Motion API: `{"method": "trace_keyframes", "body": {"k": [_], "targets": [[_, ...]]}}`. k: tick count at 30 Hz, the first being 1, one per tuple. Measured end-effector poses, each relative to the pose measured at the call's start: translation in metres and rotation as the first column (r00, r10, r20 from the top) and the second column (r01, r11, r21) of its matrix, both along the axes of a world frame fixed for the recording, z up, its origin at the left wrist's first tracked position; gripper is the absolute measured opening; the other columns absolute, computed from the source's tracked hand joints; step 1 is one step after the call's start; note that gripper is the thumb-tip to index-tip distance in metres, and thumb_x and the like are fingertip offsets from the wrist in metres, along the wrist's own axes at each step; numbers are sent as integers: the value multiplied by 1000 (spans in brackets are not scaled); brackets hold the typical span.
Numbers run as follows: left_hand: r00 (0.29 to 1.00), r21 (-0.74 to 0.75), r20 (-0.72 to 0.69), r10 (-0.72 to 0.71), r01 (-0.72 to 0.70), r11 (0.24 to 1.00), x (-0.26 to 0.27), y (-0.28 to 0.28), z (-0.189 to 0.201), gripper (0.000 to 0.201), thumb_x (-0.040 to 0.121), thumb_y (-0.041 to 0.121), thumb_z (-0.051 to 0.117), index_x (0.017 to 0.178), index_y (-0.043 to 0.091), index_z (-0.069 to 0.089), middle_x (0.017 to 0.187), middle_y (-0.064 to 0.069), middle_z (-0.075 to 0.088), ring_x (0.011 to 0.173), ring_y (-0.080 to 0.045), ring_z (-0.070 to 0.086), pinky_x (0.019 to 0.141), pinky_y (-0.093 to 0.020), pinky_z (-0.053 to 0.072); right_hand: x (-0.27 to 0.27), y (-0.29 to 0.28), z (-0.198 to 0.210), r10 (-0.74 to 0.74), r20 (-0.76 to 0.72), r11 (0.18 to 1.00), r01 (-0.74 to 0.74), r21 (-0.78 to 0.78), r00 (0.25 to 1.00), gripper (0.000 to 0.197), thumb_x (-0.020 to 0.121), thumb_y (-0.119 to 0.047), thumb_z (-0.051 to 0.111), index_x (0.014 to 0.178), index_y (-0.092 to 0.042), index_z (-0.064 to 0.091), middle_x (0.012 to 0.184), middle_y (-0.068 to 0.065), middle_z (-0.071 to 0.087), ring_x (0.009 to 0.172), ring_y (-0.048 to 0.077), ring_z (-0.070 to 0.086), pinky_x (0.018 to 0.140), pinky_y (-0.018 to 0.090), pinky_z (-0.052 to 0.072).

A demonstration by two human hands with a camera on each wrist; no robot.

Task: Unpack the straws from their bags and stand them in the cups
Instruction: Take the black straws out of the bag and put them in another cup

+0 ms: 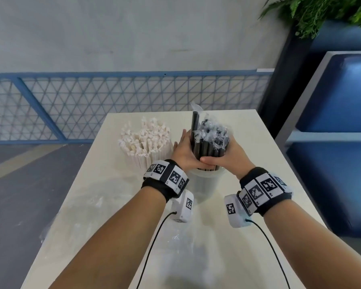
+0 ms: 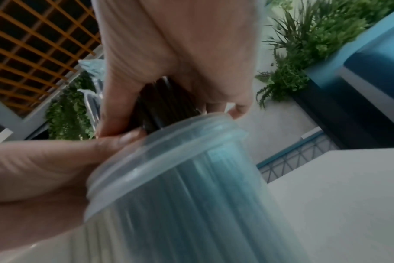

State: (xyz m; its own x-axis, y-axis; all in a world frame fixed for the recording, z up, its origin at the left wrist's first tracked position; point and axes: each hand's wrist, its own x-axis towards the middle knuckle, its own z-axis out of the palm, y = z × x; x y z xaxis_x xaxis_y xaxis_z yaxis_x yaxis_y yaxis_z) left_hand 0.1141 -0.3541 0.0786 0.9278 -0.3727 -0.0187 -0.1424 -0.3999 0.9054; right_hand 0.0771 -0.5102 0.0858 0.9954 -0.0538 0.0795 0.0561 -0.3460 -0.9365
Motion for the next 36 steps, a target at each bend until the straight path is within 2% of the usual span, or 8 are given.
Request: {"method": "trace_keyframes", "body": {"k": [7, 11, 15, 19, 22, 26, 30, 36], "targets": [[994, -282, 108, 0, 30, 959, -11, -4, 41, 115, 47, 12, 90, 140, 15, 21, 123, 9, 51, 118, -9, 52, 99, -22, 45, -11, 1, 40, -6, 240, 987, -32, 155, 971, 95, 58, -17, 86, 135, -23, 31, 123, -9, 54, 116, 2, 55, 99, 29, 46], [963, -205, 268, 35, 21, 979, -18, 2, 66, 132, 54, 20, 89, 147, 27, -5, 152, -6, 25, 139, -15, 31, 111, -34, 32, -18, 4, 55, 13, 281, 995, -41, 92, 960, 105, 56, -35, 86, 139, -35, 21, 137, -2, 43, 128, 10, 44, 105, 33, 40], [915, 36, 400, -61, 51, 998, -16, 7, 68, 108, 61, 34, 83, 146, 29, 16, 153, 0, 21, 141, -11, 22, 112, -29, 25, -17, 7, 46, -6, 268, 994, 34, -100, 963, 86, 72, -50, 70, 143, -27, 27, 147, -2, 32, 137, 9, 28, 114, 29, 24], [958, 220, 276, -82, 20, 975, -14, 6, 44, 101, 63, 43, 80, 143, 17, 26, 152, -4, 23, 139, -15, 25, 113, -27, 23, -18, 7, 26, -57, 114, 996, 65, -65, 992, 88, 75, -44, 70, 146, -28, 20, 149, 1, 29, 137, 12, 30, 110, 26, 26], [979, 200, 183, -90, 52, 978, -16, 7, 27, 111, 54, 44, 83, 143, 22, 20, 148, -7, 31, 139, -22, 28, 113, -41, 30, -21, 8, 14, 35, 62, 998, -32, -46, 997, 96, 72, -28, 78, 146, -27, 17, 132, -7, 45, 119, 9, 49, 97, 13, 38], [965, 108, 262, 19, -49, 993, -22, 3, 32, 90, 65, 29, 81, 139, 22, 30, 127, -4, 57, 115, -23, 57, 96, -36, 48, -23, 12, 15, -94, 196, 987, 118, -111, 976, 64, 78, -18, 73, 133, -23, 39, 110, -8, 58, 98, 9, 58, 73, -5, 38], [947, 65, 321, 19, -42, 997, -25, 1, 54, 101, 67, 26, 81, 146, 26, 17, 133, -4, 54, 114, -20, 57, 94, -32, 47, -24, 13, 32, -98, 289, 992, 115, -43, 952, 74, 77, -23, 74, 139, -24, 33, 131, -6, 49, 112, -8, 48, 94, 4, 36], [912, 76, 409, -34, 3, 997, -63, 20, 52, 103, 71, 29, 78, 144, 40, 6, 154, 10, 21, 143, -8, 19, 112, -21, 23, -50, 39, 29, -250, 565, 905, 397, -151, 786, 65, 79, -46, 61, 133, -14, 43, 141, 6, 41, 134, 20, 36, 111, 41, 30]]}}
